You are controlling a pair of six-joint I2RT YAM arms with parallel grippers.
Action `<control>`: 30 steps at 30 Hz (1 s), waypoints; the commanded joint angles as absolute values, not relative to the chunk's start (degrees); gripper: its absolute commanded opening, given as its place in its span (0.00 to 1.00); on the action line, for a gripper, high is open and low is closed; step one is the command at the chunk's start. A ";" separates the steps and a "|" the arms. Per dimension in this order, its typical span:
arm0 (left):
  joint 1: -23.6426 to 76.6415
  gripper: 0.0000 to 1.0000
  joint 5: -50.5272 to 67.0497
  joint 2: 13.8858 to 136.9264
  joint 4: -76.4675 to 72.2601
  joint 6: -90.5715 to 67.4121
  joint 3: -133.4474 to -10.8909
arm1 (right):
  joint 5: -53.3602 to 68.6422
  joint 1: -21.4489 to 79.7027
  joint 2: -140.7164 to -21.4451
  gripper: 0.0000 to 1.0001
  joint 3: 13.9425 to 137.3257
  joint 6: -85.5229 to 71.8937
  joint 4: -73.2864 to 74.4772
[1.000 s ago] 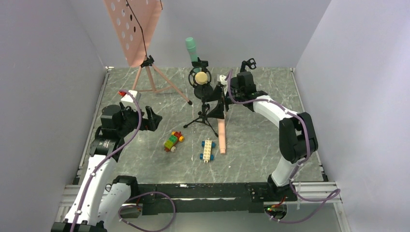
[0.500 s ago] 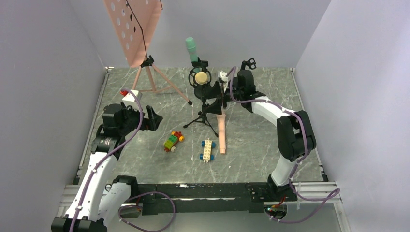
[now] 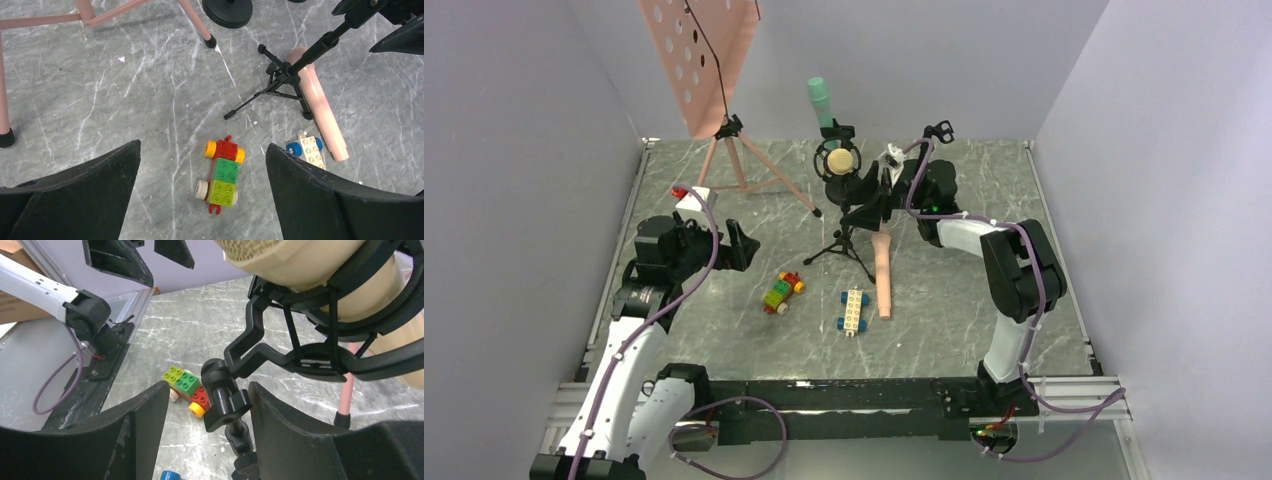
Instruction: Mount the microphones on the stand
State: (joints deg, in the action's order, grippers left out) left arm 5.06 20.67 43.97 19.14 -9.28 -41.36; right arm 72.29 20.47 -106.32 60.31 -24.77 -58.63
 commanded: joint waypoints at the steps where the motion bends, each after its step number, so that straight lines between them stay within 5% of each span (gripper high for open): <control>1: 4.75 0.99 21.23 43.95 16.65 -8.86 -41.44 | 71.43 20.74 -104.42 0.64 59.17 -19.05 -55.60; 10: 4.75 0.99 21.19 44.12 16.61 -8.86 -41.41 | 70.99 20.71 -106.02 0.63 58.04 -16.39 -54.89; 16: 4.75 0.99 21.44 44.55 16.83 -8.83 -41.65 | 71.04 21.20 -106.96 0.45 59.27 -17.29 -54.15; 30: 4.75 0.99 21.53 44.21 16.97 -8.91 -41.32 | 72.07 21.73 -108.66 0.32 59.17 -20.08 -59.76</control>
State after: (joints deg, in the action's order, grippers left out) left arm 5.06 20.71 44.51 19.14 -9.28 -41.36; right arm 69.58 21.02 -108.07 58.04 -18.85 -54.54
